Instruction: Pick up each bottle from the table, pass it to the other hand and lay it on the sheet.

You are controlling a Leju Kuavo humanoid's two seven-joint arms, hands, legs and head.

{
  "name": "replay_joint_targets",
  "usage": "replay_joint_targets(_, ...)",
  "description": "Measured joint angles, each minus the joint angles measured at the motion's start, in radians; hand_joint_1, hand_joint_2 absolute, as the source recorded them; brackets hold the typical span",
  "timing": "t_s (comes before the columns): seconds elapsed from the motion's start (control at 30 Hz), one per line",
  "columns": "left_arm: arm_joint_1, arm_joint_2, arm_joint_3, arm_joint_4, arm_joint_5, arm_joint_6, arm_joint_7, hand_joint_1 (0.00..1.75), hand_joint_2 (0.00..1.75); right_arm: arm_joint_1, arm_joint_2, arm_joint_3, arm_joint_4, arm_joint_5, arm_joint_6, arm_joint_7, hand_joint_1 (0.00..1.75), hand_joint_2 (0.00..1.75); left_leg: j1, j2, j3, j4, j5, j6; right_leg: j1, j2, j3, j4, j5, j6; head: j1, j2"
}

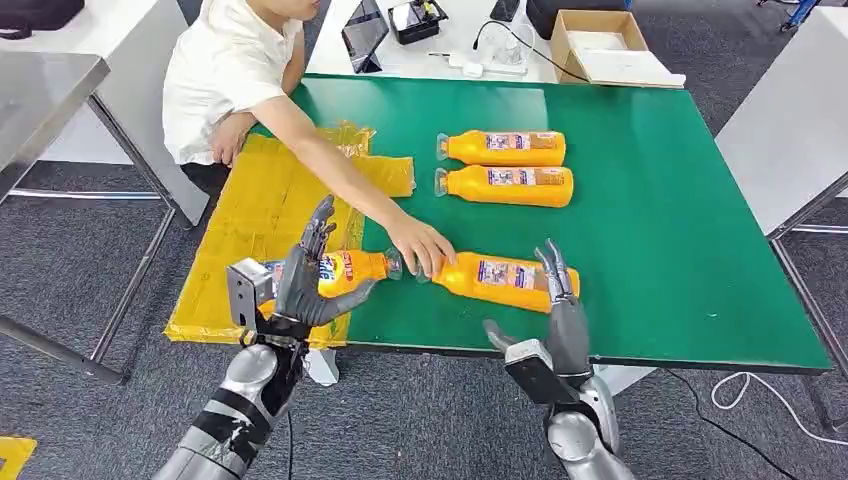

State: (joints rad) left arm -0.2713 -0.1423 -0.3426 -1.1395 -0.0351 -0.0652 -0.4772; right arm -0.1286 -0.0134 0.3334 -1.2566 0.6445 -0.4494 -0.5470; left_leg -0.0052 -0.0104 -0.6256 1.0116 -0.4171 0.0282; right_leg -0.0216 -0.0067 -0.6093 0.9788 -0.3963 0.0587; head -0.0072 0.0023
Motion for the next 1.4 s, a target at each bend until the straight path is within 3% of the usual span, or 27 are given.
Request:
replay_joint_targets(0.27, 0.048, -0.002, -0.045, -0.083, -0.008, 0.012, 0.009, 0.00, 1.75, -0.023, -0.051, -0.032, 0.015, 0.182, -0.050, 0.106, 0.00, 1.75, 0.000, 0.000, 0.000, 0.000, 0.000, 0.000, 0.000, 0.000, 0.000, 0.000, 0.000, 0.000, 0.000, 0.000)
replay_joint_targets(0.43, 0.057, -0.018, -0.096, -0.096, -0.036, 0.023, 0.026, 0.00, 1.75, -0.128, -0.100, -0.029, 0.126, 0.289, -0.011, 0.178, 0.00, 1.75, 0.000, 0.000, 0.000, 0.000, 0.001, 0.000, 0.000, 0.000, 0.001, 0.000, 0.001, 0.001, 0.000, 0.000)
replay_joint_targets(0.7, 0.050, -0.032, -0.141, -0.094, -0.040, 0.049, 0.035, 0.00, 1.75, -0.233, -0.121, -0.001, 0.309, 0.257, 0.167, 0.191, 0.00, 1.75, 0.000, 0.000, 0.000, 0.000, 0.000, 0.000, 0.000, 0.000, 0.000, 0.000, 0.001, 0.001, 0.000, 0.000)
replay_joint_targets(0.9, 0.036, -0.036, -0.151, -0.086, -0.037, 0.035, 0.040, 0.00, 1.75, -0.282, -0.130, 0.045, 0.425, 0.282, 0.225, 0.214, 0.00, 1.75, 0.000, 0.001, 0.000, 0.000, 0.000, 0.000, 0.000, 0.000, 0.000, 0.000, 0.001, 0.000, 0.000, 0.000)
replay_joint_targets(1.27, 0.017, -0.043, -0.167, -0.078, -0.036, 0.022, 0.042, 0.00, 1.75, -0.317, -0.130, 0.076, 0.489, 0.246, 0.248, 0.194, 0.00, 1.75, 0.000, 0.000, 0.000, 0.000, 0.001, 0.000, 0.000, 0.000, 0.000, 0.000, 0.001, 0.000, 0.000, 0.000)
replay_joint_targets(1.4, 0.014, -0.044, -0.168, -0.075, -0.036, 0.022, 0.042, 0.00, 1.75, -0.325, -0.132, 0.095, 0.504, 0.300, 0.207, 0.244, 0.00, 1.75, 0.000, 0.000, 0.000, 0.000, 0.001, 0.000, 0.000, 0.000, 0.000, 0.000, 0.001, 0.000, 0.000, 0.000)
